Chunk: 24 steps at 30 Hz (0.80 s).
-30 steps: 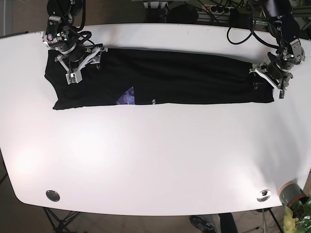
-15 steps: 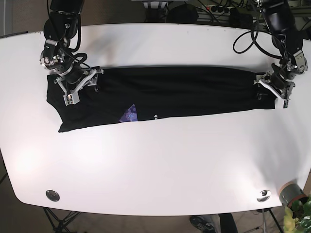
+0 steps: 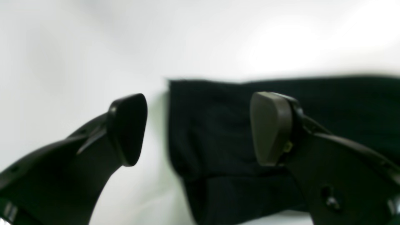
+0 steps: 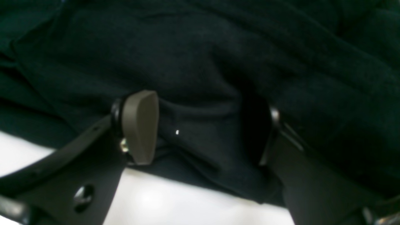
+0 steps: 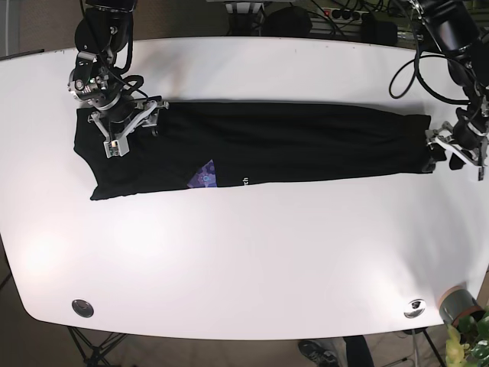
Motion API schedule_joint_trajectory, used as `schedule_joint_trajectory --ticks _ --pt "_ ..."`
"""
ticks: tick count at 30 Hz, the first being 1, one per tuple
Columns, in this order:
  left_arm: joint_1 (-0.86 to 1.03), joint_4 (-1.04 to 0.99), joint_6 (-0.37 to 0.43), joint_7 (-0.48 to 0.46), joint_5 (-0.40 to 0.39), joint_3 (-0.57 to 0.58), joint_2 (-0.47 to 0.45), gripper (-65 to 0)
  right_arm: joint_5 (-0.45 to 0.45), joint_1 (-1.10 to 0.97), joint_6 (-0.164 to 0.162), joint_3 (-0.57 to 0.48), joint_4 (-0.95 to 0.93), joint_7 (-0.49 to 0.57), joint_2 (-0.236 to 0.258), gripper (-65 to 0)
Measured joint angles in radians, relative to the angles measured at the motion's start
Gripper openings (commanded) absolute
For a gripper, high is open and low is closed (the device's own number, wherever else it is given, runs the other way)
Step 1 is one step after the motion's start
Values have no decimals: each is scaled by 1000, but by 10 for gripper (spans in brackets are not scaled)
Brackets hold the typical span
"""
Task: Fold the T-shirt properly
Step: 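Move the left gripper to the shirt end and grasp it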
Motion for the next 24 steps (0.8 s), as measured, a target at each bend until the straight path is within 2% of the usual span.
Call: schedule_joint_trajectory --ticks 1,5,13,20,24 --pt "-1 0 0 39 -24 -24 -1 -158 0 0 0 0 0 0 0 -236" --pt "3 -8 0 111 -33 -61 6 -158 -1 0 0 0 0 0 0 -236" --pt "5 -141 -3 121 -38 -61 13 -158 -1 0 0 0 0 0 0 -236" --pt "3 -148 -4 120 -42 -61 58 -158 -3 0 0 0 0 0 0 -236" --pt "0 -165 -4 110 -47 -37 52 -158 -3 0 0 0 0 0 0 -236"
